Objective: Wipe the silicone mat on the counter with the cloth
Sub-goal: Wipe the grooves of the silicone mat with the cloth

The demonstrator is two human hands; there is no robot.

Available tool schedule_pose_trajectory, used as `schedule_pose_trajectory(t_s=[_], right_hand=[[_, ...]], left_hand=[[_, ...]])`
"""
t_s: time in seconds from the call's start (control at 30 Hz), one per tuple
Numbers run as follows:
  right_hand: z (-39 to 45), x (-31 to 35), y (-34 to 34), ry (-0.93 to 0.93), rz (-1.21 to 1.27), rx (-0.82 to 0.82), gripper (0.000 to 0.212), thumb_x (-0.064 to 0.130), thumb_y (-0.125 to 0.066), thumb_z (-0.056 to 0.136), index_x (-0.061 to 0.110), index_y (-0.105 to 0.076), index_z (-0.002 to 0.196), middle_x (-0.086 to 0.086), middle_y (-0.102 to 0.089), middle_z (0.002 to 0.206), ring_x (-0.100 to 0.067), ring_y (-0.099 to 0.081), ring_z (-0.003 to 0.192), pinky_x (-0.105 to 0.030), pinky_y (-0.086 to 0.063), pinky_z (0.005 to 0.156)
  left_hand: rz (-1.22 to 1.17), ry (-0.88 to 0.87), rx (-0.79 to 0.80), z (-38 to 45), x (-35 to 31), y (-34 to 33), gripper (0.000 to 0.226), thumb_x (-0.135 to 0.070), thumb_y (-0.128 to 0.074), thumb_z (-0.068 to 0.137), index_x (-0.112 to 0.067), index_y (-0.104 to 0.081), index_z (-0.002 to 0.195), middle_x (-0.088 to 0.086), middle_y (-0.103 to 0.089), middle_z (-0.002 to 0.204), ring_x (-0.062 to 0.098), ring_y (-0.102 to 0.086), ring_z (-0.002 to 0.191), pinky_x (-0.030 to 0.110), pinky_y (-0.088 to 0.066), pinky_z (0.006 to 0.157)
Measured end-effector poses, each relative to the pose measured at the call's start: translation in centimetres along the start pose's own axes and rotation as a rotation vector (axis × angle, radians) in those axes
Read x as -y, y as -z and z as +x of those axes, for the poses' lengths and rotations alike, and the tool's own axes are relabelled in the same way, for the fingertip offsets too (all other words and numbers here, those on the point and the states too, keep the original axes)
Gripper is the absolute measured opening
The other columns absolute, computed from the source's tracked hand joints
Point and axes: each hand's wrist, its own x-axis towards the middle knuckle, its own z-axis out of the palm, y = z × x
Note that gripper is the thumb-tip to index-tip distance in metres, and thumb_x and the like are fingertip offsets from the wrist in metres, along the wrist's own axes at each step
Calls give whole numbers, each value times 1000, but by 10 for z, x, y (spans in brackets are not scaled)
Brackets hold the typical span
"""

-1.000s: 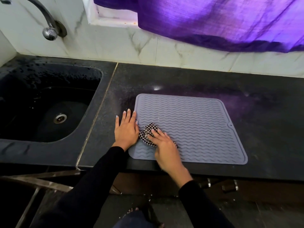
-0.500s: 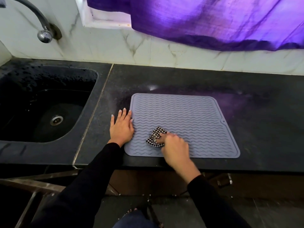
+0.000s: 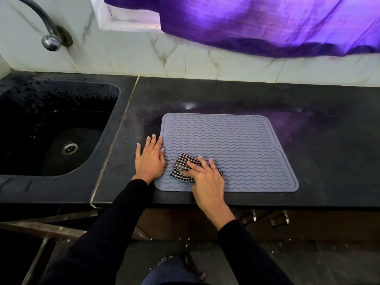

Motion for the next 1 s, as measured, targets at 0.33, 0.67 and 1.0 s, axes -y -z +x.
schedule_pose_trajectory(t_s=[0.33,0.67,1.0], right_hand=[[-1,-49,32,-288,-55,19,35,6,-59,79,33,-72,98,2,-57,132,-23,-34,138,-34,-11,117],[7,-16,2,-128,57,-16,58,-4,-55,82,19,-48,135,-3,-41,146,-23,-36,137,-33,-21,115],[-5,-50,18,-124,-27,17,55,1,-60,78,29,-57,126,8,-47,141,-18,-38,136,-31,-20,115]], left_hand=[[-30,18,1,0,-1,0,47,-27,-27,99,-17,-28,145,5,-20,155,19,-12,144,45,-1,116],[44,-36,22,19,-9,0,54,-30,-22,96,-8,-24,145,10,-21,154,24,-14,144,47,-4,116],[-17,-24,-11,21,-5,-5,48,-25,-28,99,-14,-27,145,4,-23,154,17,-14,144,43,-5,116]])
